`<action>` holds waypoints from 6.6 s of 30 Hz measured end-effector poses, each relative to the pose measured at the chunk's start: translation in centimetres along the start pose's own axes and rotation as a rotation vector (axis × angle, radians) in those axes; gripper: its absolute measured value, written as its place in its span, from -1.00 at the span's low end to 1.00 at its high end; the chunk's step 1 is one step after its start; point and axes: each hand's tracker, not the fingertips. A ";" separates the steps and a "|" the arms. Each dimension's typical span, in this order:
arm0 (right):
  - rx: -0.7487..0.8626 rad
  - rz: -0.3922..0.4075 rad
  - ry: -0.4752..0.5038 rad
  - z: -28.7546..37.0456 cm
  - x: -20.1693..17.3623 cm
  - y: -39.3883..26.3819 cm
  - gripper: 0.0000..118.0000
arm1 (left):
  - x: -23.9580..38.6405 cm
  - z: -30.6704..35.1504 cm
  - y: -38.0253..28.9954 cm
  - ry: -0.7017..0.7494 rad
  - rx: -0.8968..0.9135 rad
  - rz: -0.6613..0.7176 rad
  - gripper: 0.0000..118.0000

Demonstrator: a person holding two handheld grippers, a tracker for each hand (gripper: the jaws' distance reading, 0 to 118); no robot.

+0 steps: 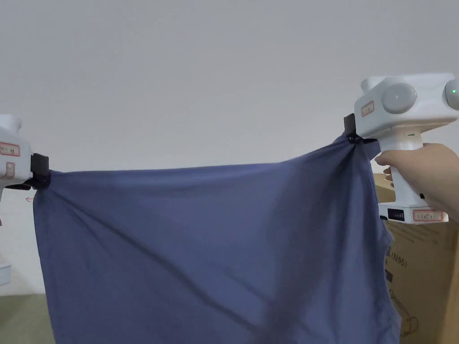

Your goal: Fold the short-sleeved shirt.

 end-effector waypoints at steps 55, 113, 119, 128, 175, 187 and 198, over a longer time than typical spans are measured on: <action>-1.053 -0.134 0.226 26.0 4.6 -56.6 0.78 | -7.9 22.2 -48.0 -0.124 -0.903 0.015 0.61; -1.096 -0.141 0.195 24.8 4.3 -59.2 -0.37 | -4.0 25.6 -46.4 -0.075 -0.743 0.017 -0.96; -0.995 -0.123 0.220 28.0 5.4 -56.6 -0.95 | -3.6 25.1 -47.8 -0.045 -0.743 -0.100 -0.96; -0.950 -0.162 0.233 29.9 5.8 -52.5 -0.96 | -4.8 25.5 -47.3 -0.033 -0.733 -0.069 -0.96; -0.661 -0.385 0.305 21.7 0.9 -49.4 -1.00 | -7.2 11.4 -45.1 0.039 -0.707 0.200 0.77; -0.690 -0.423 0.256 20.8 2.7 -50.8 -1.00 | -4.7 7.2 -49.3 0.021 -0.782 0.065 -0.84; -0.874 -0.417 0.115 10.5 6.5 -55.0 0.98 | -7.3 8.1 -46.2 0.017 -0.759 0.089 -0.96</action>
